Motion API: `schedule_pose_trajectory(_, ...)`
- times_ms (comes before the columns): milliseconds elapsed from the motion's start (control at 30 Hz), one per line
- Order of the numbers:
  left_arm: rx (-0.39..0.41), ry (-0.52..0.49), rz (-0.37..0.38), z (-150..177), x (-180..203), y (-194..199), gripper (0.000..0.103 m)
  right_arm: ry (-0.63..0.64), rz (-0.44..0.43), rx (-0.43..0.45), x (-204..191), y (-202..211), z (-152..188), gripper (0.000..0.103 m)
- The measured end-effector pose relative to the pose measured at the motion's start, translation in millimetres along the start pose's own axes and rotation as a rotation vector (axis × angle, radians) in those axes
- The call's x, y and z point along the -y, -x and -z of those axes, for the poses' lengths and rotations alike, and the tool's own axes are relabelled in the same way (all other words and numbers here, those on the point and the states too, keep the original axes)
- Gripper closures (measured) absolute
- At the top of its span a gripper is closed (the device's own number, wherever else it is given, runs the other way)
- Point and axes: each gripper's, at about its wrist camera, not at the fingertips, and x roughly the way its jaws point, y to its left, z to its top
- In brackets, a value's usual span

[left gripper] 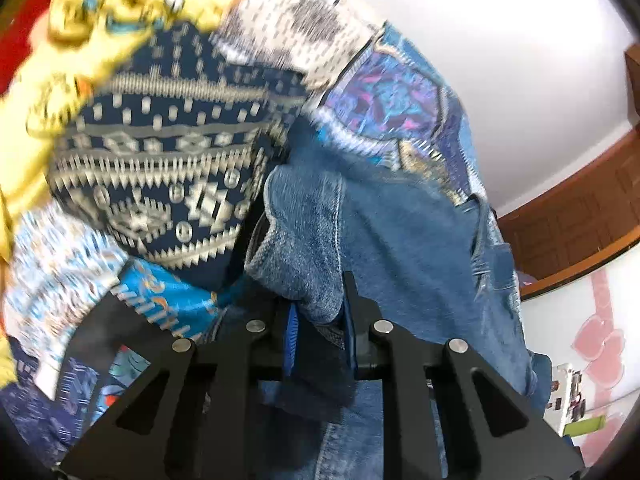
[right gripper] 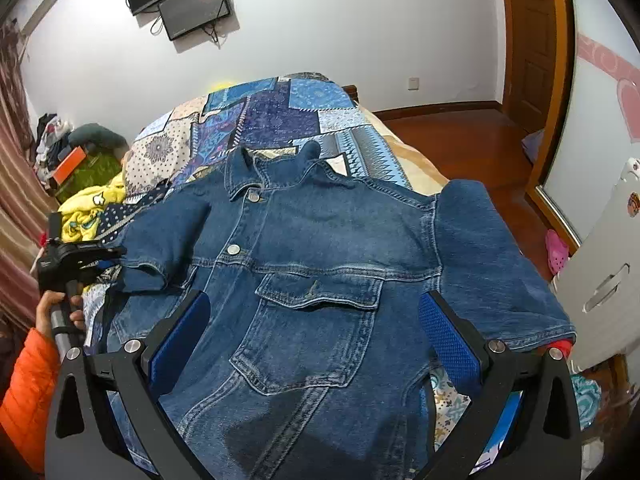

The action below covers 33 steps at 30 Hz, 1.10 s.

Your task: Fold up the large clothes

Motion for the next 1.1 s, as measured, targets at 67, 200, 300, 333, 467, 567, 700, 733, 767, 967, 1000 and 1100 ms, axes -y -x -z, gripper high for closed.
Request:
schedule_pose_trajectory(67, 0.041, -0.029, 0.014, -6, 13, 15, 0.087, -0.014, -0.005, 0.006, 4, 2, 0, 0.0)
schedule_pose_trajectory(200, 0.135, -0.157, 0.026, -16, 65, 48, 0.087, -0.034, -0.015, 0.02, 14, 8, 0, 0.0)
schedule_pose_trajectory(300, 0.198, -0.279, 0.05, -14, 115, 69, 0.087, -0.044, -0.009, 0.032, 22, 12, 0, 0.0)
schedule_pose_trajectory(333, 0.213, -0.318, 0.07, -12, 134, 74, 0.087, -0.05, -0.006, 0.035, 26, 13, 1, 0.0)
schedule_pose_trajectory(467, 0.213, -0.412, 0.175, 0, 198, 79, 0.087, -0.089, 0.015, 0.045, 47, 20, 2, 0.0)
schedule_pose_trajectory(567, 0.171, -0.473, 0.241, 17, 240, 69, 0.087, -0.123, 0.034, 0.054, 63, 26, 4, 0.0)
schedule_pose_trajectory(700, 0.068, -0.534, 0.276, 50, 282, 31, 0.087, -0.164, 0.066, 0.051, 86, 32, 7, 0.0)
schedule_pose_trajectory(733, 0.03, -0.541, 0.278, 58, 289, 19, 0.087, -0.17, 0.072, 0.048, 90, 32, 8, 0.0)
schedule_pose_trajectory(767, -0.002, -0.549, 0.272, 67, 294, 6, 0.087, -0.178, 0.08, 0.043, 95, 33, 9, 0.0)
schedule_pose_trajectory(967, -0.243, -0.633, 0.167, 130, 309, -69, 0.087, -0.214, 0.105, 0.008, 118, 30, 18, 0.0)
schedule_pose_trajectory(1000, -0.287, -0.644, 0.163, 140, 308, -77, 0.087, -0.22, 0.109, 0.001, 121, 29, 19, 0.0)
schedule_pose_trajectory(1100, -0.355, -0.721, 0.135, 163, 308, -88, 0.085, -0.241, 0.119, -0.024, 132, 24, 25, 0.0)
